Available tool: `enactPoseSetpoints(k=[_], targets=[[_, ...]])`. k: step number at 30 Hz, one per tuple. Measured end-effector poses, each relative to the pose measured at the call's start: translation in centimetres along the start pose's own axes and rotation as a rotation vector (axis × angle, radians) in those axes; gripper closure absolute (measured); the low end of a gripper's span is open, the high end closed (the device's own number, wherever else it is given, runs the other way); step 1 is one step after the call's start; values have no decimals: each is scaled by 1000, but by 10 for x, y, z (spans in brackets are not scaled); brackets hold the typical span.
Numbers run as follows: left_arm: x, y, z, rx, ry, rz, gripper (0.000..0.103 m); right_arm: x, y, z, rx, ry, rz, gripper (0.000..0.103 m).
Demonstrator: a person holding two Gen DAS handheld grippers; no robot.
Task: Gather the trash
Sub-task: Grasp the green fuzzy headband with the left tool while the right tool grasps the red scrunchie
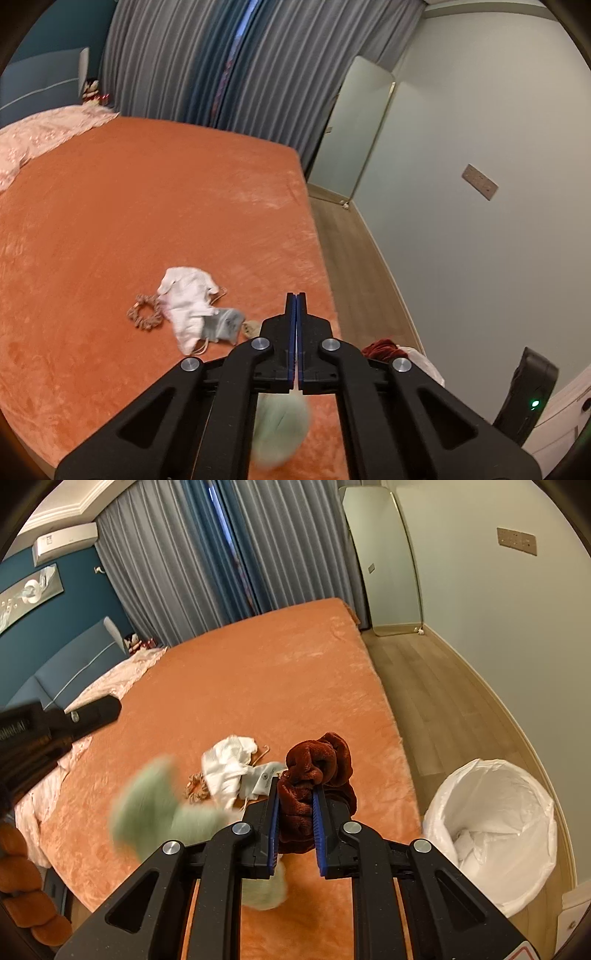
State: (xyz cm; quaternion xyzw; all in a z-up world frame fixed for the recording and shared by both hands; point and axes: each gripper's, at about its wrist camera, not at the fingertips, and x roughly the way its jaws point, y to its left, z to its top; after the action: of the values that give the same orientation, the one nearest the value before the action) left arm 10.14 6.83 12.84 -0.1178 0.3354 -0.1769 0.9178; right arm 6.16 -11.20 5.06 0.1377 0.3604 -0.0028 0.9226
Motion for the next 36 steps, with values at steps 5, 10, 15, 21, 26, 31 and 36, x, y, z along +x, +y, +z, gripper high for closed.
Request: enactPoseSetpoints(k=[5, 10, 15, 21, 26, 31, 36], targets=[[2, -33, -1, 55, 24, -24, 103, -11, -19, -2, 19, -16, -20, 89], [18, -10, -39, 12, 135, 19, 77, -19, -39, -22, 15, 3, -67, 88], [36, 47, -115, -64, 272, 107, 42, -18, -55, -47, 17, 42, -96, 88], [63, 109, -202, -247, 479, 142, 39, -13, -60, -68, 34, 76, -89, 88], [78, 121, -239, -298, 549, 155, 40, -7, -53, -80, 15, 103, -86, 88], [84, 112, -241, -234, 548, 172, 72, -1, -41, -93, -1, 136, -69, 88], [68, 111, -216, -234, 480, 128, 90, 4, -29, -99, -19, 157, -50, 88]])
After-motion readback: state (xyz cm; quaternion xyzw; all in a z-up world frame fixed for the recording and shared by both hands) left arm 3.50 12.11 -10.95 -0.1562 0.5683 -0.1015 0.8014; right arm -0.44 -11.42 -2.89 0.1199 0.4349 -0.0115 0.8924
